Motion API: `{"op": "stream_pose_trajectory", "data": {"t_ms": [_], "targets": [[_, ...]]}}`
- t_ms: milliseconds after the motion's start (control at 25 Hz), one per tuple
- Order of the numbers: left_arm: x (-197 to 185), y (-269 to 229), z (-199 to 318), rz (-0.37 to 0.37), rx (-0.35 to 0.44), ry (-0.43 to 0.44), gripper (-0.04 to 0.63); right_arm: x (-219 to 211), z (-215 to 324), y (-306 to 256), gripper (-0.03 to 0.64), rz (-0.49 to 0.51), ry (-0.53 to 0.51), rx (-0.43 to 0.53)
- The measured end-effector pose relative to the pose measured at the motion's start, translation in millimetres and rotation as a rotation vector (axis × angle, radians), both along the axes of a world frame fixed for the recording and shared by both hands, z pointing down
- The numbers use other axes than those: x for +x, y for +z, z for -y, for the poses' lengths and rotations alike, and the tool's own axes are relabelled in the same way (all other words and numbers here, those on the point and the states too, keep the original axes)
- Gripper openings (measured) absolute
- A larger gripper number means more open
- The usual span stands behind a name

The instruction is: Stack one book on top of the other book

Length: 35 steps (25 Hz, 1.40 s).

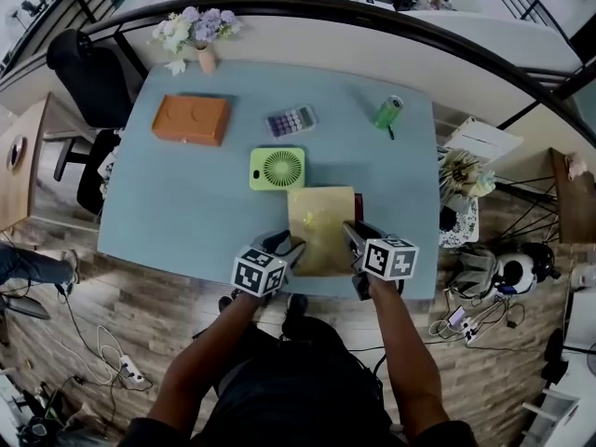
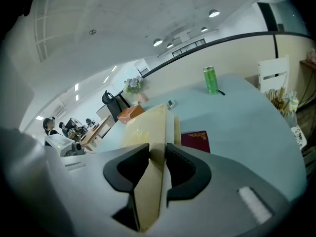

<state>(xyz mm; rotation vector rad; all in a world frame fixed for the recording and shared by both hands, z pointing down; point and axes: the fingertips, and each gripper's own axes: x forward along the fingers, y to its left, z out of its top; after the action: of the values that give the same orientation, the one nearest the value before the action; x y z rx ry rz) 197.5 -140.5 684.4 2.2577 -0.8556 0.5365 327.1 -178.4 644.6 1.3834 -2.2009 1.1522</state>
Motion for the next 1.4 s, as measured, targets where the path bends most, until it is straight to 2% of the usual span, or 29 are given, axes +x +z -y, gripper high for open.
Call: {"op": "stream_pose_trajectory", "data": {"t_ms": [520, 760, 840, 960, 1160, 1280, 1400], "targets": [[46, 28, 3, 0.042, -0.067, 0.062, 0.225, 47, 10, 43, 0.110, 0.007, 0.033, -0.090], [52, 33, 13, 0.056, -0.083, 0.107, 0.227, 56, 18, 54, 0.111, -0.002, 0.057, -0.098], [52, 35, 13, 0.070, -0.086, 0.139, 0.227, 57, 18, 58, 0.112, -0.025, 0.057, -0.102], [51, 35, 11, 0.087, -0.082, 0.199, 0.219, 61, 17, 62, 0.112, -0.120, 0.034, -0.101], [30, 14, 20, 0.073, -0.037, 0.190, 0.219, 64, 26, 42, 0.114, -0.217, 0.011, -0.040], [13, -10, 25, 0.048, 0.006, 0.160, 0.219, 64, 30, 11, 0.114, -0.210, 0.033, 0.031], [-1, -40, 26, 0.020, 0.063, 0.144, 0.219, 55, 30, -28, 0.112, -0.152, 0.043, 0.123]]}}
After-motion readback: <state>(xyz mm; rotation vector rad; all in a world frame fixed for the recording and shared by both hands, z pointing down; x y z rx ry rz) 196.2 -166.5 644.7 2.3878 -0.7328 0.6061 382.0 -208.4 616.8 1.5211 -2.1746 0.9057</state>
